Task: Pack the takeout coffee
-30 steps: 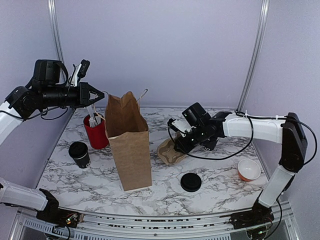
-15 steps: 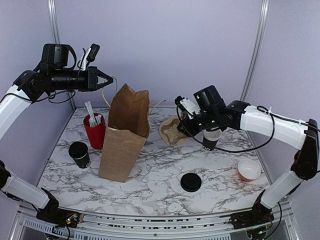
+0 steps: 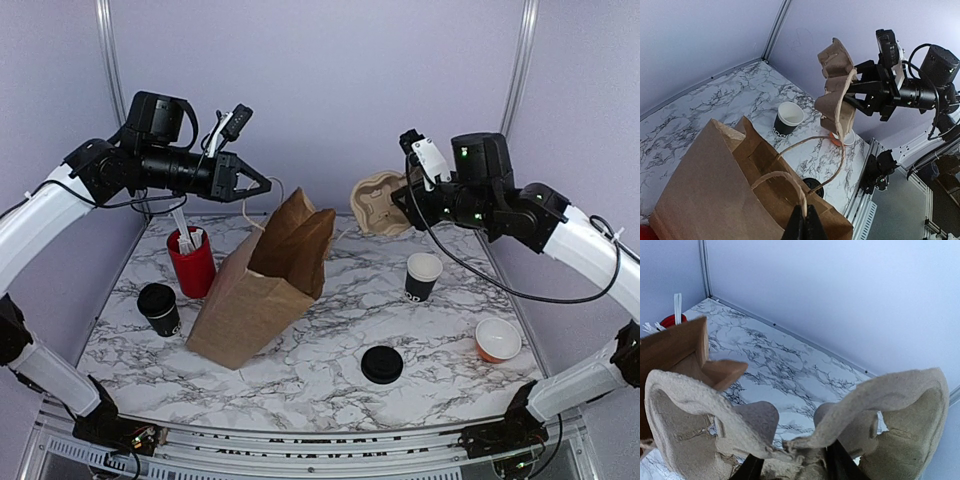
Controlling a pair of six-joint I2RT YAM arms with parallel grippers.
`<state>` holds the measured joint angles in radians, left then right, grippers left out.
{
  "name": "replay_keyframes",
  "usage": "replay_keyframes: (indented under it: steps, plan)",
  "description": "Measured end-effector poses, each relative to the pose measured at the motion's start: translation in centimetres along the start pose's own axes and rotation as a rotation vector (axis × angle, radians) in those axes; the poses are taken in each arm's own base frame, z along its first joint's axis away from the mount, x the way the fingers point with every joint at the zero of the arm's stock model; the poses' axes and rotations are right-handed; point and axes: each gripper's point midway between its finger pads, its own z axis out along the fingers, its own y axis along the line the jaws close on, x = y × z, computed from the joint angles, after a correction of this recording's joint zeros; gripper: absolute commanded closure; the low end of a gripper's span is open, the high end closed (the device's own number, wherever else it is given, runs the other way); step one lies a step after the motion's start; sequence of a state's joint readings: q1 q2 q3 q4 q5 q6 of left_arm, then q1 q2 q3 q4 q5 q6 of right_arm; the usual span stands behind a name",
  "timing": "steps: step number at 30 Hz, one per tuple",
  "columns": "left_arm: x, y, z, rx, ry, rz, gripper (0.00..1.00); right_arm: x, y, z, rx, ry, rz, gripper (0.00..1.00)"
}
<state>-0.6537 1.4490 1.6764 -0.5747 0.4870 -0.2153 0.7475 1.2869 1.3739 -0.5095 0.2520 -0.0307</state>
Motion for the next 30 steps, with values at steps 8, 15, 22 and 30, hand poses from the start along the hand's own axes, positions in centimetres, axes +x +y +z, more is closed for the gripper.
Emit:
replay_keyframes:
  steps: [8,15,22,30]
  plan:
    - [0.7,-3.2,1.7,0.074,0.036,0.029,1.00,-4.5,1.0,-2.3,-0.091,-0.147,-0.004,0.63]
    - [0.5,-3.4,2.1,0.068,0.025,0.016,1.00,-3.9,6.8,-2.5,-0.303,-0.190,-0.032,0.63]
    - [0.6,-4.1,2.3,0.080,0.022,0.016,1.00,1.4,14.3,-2.2,-0.583,-0.163,-0.078,0.63]
    - [0.7,-4.4,2.3,0.087,0.026,0.019,1.00,2.1,16.8,-2.7,-0.733,-0.206,-0.085,0.63]
